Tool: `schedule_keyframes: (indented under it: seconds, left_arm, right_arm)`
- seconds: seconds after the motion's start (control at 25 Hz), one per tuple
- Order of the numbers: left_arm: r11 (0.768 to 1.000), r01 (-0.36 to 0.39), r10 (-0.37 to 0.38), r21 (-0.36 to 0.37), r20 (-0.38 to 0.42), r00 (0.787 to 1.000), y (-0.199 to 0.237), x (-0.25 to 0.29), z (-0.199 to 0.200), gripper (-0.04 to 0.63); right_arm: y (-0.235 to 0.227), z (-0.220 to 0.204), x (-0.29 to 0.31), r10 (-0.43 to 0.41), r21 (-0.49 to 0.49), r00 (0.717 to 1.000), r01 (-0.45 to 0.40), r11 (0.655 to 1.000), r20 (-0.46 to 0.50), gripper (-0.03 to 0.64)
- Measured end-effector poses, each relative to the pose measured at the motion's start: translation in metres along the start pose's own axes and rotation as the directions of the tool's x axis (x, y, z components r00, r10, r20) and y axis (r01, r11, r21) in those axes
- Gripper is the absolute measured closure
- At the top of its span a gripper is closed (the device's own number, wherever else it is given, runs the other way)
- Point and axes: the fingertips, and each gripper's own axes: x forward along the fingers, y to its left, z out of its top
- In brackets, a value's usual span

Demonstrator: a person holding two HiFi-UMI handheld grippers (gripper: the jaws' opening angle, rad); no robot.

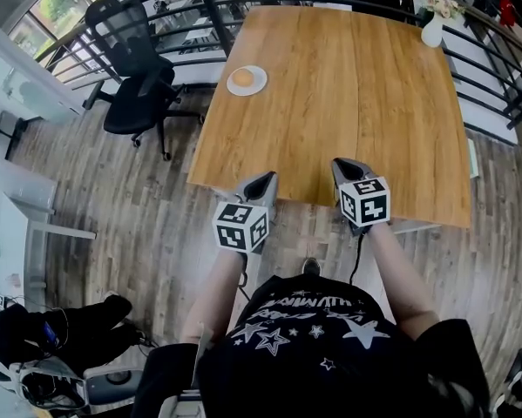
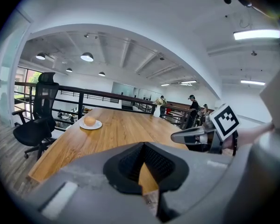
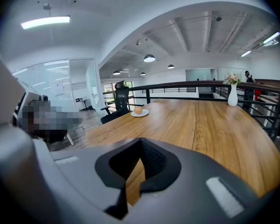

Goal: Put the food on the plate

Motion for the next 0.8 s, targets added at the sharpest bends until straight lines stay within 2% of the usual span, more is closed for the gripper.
schedule_keyframes:
  seconds: [0.16, 0.48, 0.8]
  left_arm:
    - [0.999, 0.022, -0.022, 0.027, -0.007, 1.0, -0.008, -0.018, -0.006, 0.594]
    - [0.999, 0.048, -0.048, -0.005, -0.007, 0.999, 0.008, -0.066, -0.018, 0.594]
    - [0.998, 0.067, -0.067, -0.021, -0.013, 0.998, 0.012, -0.113, -0.032, 0.594]
  right_arm:
    - [0.007, -0.006, -0.014, -0.057, -0.032, 0.998, 0.057, 0.998, 0.001, 0.615]
    - [0.05, -0.005, -0.028, -0.093, 0.031, 0.996, 0.092, 0.995, 0.011, 0.615]
    - [0.097, -0.007, -0.054, -0.107, 0.017, 0.994, 0.107, 0.994, 0.007, 0.615]
